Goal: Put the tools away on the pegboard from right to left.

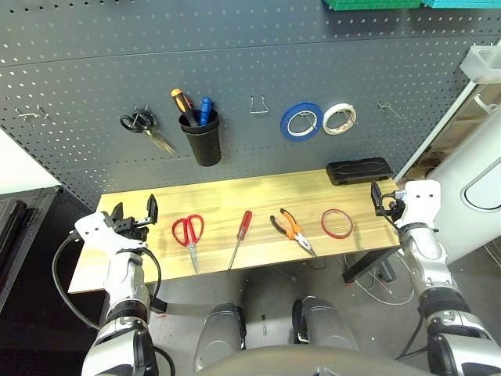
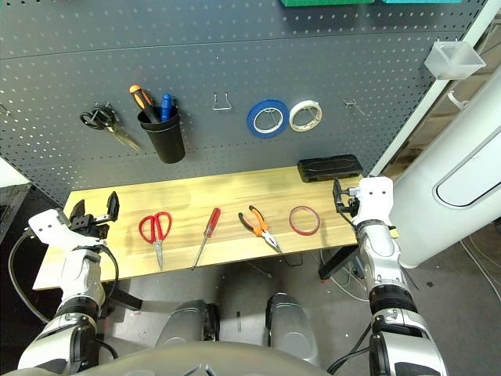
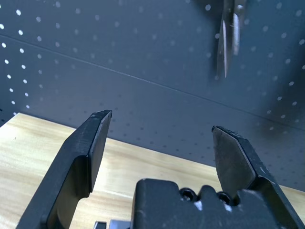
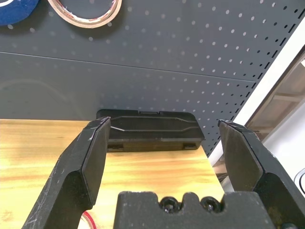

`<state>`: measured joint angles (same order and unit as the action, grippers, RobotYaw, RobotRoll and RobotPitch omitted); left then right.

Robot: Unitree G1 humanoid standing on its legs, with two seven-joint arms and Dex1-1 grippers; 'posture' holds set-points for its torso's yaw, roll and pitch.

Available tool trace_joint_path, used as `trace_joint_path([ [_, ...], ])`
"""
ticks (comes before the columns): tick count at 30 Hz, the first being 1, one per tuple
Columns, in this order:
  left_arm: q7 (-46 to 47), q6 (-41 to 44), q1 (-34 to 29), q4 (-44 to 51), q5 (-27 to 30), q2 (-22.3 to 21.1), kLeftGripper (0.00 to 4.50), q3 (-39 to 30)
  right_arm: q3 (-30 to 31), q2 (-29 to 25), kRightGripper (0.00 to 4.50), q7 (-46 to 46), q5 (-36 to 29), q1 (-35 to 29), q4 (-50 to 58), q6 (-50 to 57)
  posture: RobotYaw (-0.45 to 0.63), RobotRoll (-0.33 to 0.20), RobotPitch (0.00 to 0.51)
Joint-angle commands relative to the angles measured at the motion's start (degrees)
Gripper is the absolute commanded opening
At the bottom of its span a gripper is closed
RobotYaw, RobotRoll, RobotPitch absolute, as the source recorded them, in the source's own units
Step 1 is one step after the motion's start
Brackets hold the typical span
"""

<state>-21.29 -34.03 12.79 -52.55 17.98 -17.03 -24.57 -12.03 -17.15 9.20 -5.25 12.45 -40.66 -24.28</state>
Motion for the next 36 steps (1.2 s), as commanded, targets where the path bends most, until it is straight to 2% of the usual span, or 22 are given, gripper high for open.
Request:
trace_joint_path([
  [1,0.3,1.3,-0.2,-0.4,-0.5,-0.3,4.44,0.6,-0.2,0.9,4.5,-0.3,-0.4,-1.0,1.2,-0.2,-0.05,0.0,0.038],
  [8,-1.7,2.2,0.5,-1.3,-0.5,-0.6,4.44,1.6,0.4,1.4,4.5,1.7,-1.2,-1.2,4.6,1.3,-0.08,0.0,0.048],
  [12,-6.9,3.5,0.6,-0.3,-0.5,-2.9,4.44,3.0,0.7,1.0,4.5,0.3,0.1,-1.4,8.5,8.1,-0.08,0.0,0.059],
  [15,-13.7,6.4,0.5,2.3,0.4,-5.1,4.44,4.7,2.2,0.0,4.5,-5.0,5.3,-1.6,12.9,18.5,-0.1,0.0,0.072],
  [18,-20.5,10.2,0.2,6.0,0.8,-7.3,4.44,6.8,3.7,-0.4,4.5,-1.4,3.8,-2.4,18.9,25.0,-0.1,0.0,0.082],
  [24,-30.6,23.0,-2.2,19.0,3.5,-10.1,4.44,10.7,6.6,-1.4,4.5,1.8,4.3,-1.3,25.1,39.4,-0.12,0.0,0.117],
  [27,-34.1,27.8,-4.4,26.8,2.8,-11.9,4.44,14.2,7.5,-1.4,4.5,1.9,5.1,-0.9,27.0,43.3,-0.13,0.0,0.134],
  [32,-36.6,34.8,-7.6,38.3,2.8,-14.4,4.44,18.5,9.5,-0.9,4.5,2.0,6.1,0.4,28.4,51.0,-0.14,0.0,0.168],
  [36,-36.7,41.3,-8.7,47.3,3.6,-16.2,4.44,20.5,9.6,1.2,4.5,2.3,4.5,2.9,28.1,57.6,-0.13,0.0,0.195],
])
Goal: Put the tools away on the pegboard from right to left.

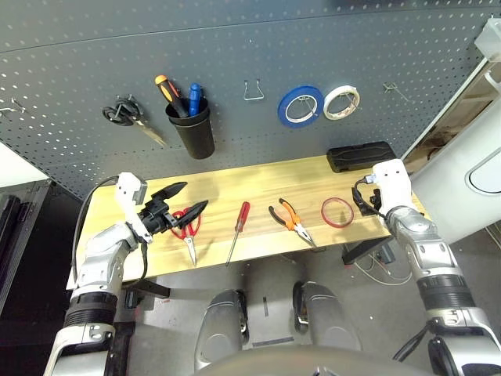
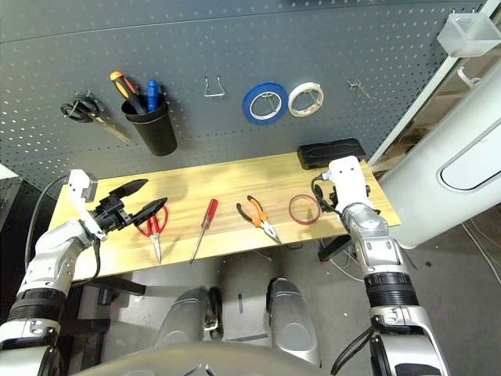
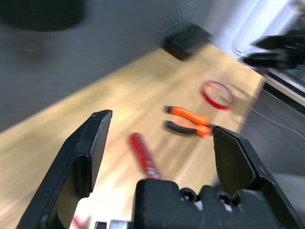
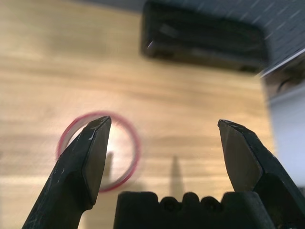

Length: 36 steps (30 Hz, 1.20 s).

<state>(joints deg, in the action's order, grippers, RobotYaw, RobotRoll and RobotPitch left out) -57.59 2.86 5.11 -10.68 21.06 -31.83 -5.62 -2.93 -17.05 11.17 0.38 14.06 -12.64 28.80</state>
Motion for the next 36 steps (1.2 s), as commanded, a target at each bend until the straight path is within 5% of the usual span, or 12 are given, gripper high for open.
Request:
trace_joint_path([
  [1,-0.4,5.8,-1.2,7.1,0.8,-1.8,4.44,1.7,0.5,1.5,4.5,0.4,-1.2,1.7,0.0,5.8,-0.13,0.0,0.201],
  [13,0.2,17.4,-2.6,20.3,3.0,-6.0,4.44,2.6,-1.1,7.6,4.5,-2.1,-3.4,12.7,-8.1,24.8,-0.12,0.0,0.253],
  [24,1.9,19.9,-3.3,23.6,3.1,-5.7,4.44,2.4,-1.7,11.2,4.5,-4.8,-3.6,18.5,-24.1,20.2,-0.09,0.0,0.239],
  [30,2.9,19.1,-2.8,22.5,2.7,-5.3,4.5,2.1,-1.9,11.8,2.52,-8.1,-2.7,21.0,-28.9,14.7,-0.09,0.0,0.212],
  [36,2.8,16.7,-2.5,19.9,1.9,-5.1,4.5,2.4,-1.7,10.3,0.34,-9.3,-2.3,18.5,-22.4,14.2,-0.1,0.0,0.183],
])
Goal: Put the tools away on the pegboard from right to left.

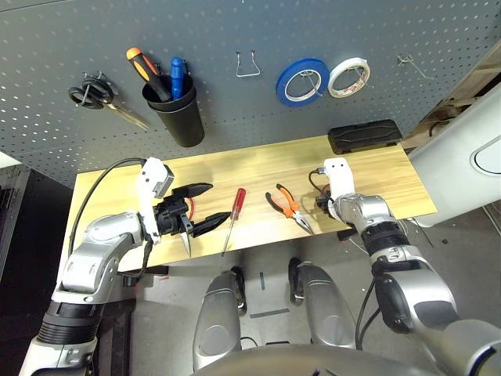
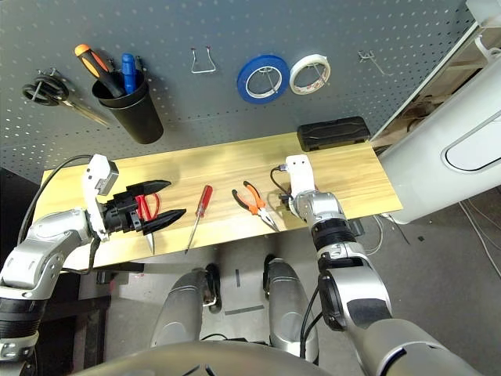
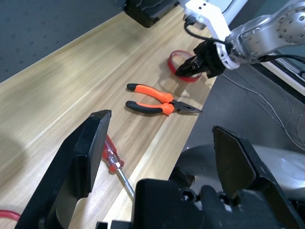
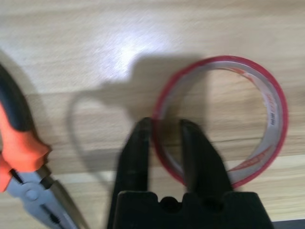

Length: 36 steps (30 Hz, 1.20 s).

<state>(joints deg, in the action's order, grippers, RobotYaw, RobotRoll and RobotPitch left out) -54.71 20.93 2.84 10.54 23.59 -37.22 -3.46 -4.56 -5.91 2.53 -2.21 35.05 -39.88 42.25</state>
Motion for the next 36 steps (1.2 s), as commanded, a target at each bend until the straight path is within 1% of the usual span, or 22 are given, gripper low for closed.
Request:
trace_joint_path([
  [1,0.0,-1.7,0.0,-1.9,-0.6,0.3,4.5,0.1,0.2,-1.2,0.03,-0.5,0.4,-3.5,7.6,1.6,-0.1,0.0,0.183],
  [2,0.0,-2.2,0.2,-2.5,-0.7,0.4,4.5,0.1,0.4,-1.6,0.03,-0.2,0.4,-4.4,10.4,2.7,-0.11,0.0,0.167],
  [8,-1.1,-7.0,0.7,-6.0,-1.3,1.0,4.5,0.4,1.2,-5.4,0.03,0.7,1.0,-11.2,30.0,8.8,-0.13,0.0,0.139],
  [10,-1.2,-8.2,1.0,-6.6,-1.3,1.4,4.5,0.7,1.4,-6.9,0.03,1.0,1.3,-13.3,35.4,8.7,-0.13,0.0,0.123],
  [16,-0.7,-10.0,2.7,-8.2,-1.7,3.1,4.5,1.0,0.3,-7.6,0.03,-0.4,1.8,-17.1,44.8,10.0,-0.14,0.0,0.087],
  [19,-0.9,-10.6,3.5,-9.5,-1.2,3.4,4.5,0.2,0.5,-7.7,0.03,-0.5,2.2,-17.8,47.6,9.4,-0.15,0.0,0.078],
  [23,-1.7,-11.0,3.9,-10.6,-0.3,2.8,4.5,-1.1,0.9,-8.5,0.03,-0.7,3.2,-18.3,49.8,8.1,-0.15,0.0,0.071],
  [30,-2.5,-10.0,3.7,-8.9,1.8,1.7,4.5,-3.6,0.7,-11.6,0.03,-0.6,5.5,-18.8,53.1,1.7,-0.13,0.0,0.074],
  [33,-1.5,-9.6,4.1,-8.1,3.4,1.6,4.5,-6.0,0.5,-13.7,0.03,0.2,6.0,-18.5,54.0,-1.1,-0.13,0.0,0.075],
  [36,-1.7,-9.0,3.8,-7.3,4.6,0.4,4.5,-8.2,-0.1,-15.7,0.03,1.2,6.0,-17.9,54.0,-4.6,-0.13,0.0,0.08],
])
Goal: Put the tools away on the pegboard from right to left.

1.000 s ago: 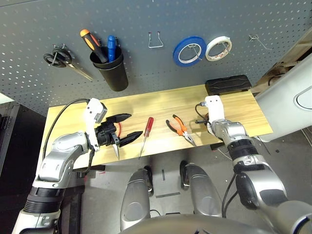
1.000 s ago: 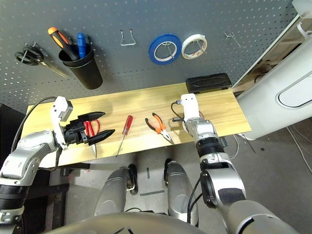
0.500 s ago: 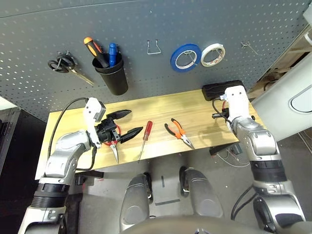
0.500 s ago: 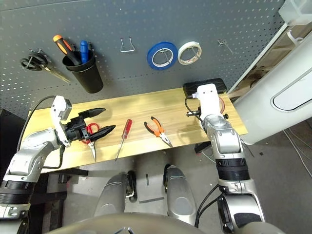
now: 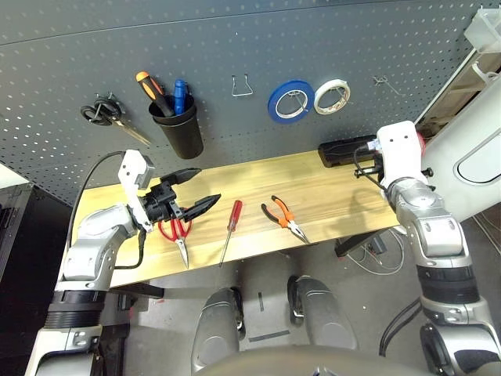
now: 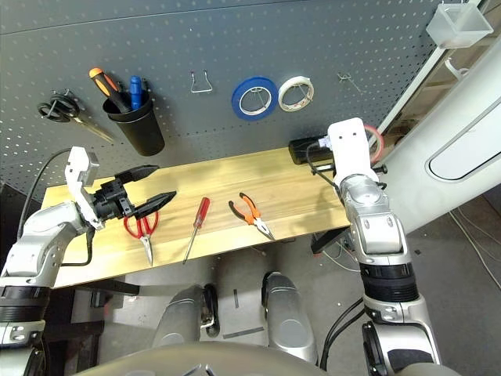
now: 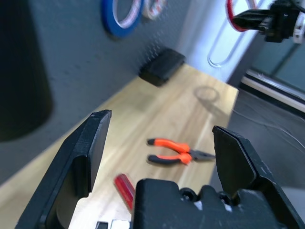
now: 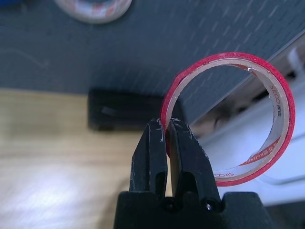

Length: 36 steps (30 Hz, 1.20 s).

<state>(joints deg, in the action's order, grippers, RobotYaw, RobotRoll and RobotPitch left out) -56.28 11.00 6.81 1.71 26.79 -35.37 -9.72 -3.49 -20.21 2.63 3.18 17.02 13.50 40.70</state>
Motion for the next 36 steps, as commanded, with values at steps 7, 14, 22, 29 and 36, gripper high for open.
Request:
trace_joint_path([
  [7,-0.2,1.2,1.2,-0.3,4.1,-1.7,4.5,-5.7,-2.6,-3.6,0.03,2.7,0.1,2.6,-1.1,-7.9,-0.12,0.0,0.076],
  [14,-0.1,1.3,4.7,-1.0,5.2,-0.6,4.5,-5.6,-4.9,-4.8,0.03,5.4,-2.2,7.5,-10.6,-12.1,-0.11,0.0,0.082],
  [22,1.3,2.8,6.4,1.1,6.0,1.1,4.5,-4.6,-4.8,-6.8,0.03,8.7,-3.2,16.4,-29.5,-18.2,-0.1,0.0,0.092],
  [29,2.6,4.5,6.4,2.8,6.3,1.5,4.5,-4.1,-2.5,-6.4,0.03,11.1,-2.2,25.5,-48.4,-27.6,-0.09,0.0,0.101],
  [36,4.1,6.3,7.1,4.7,6.4,2.0,4.5,-3.4,-1.8,-5.4,0.03,11.3,-1.2,35.6,-68.5,-35.9,-0.09,0.0,0.101],
])
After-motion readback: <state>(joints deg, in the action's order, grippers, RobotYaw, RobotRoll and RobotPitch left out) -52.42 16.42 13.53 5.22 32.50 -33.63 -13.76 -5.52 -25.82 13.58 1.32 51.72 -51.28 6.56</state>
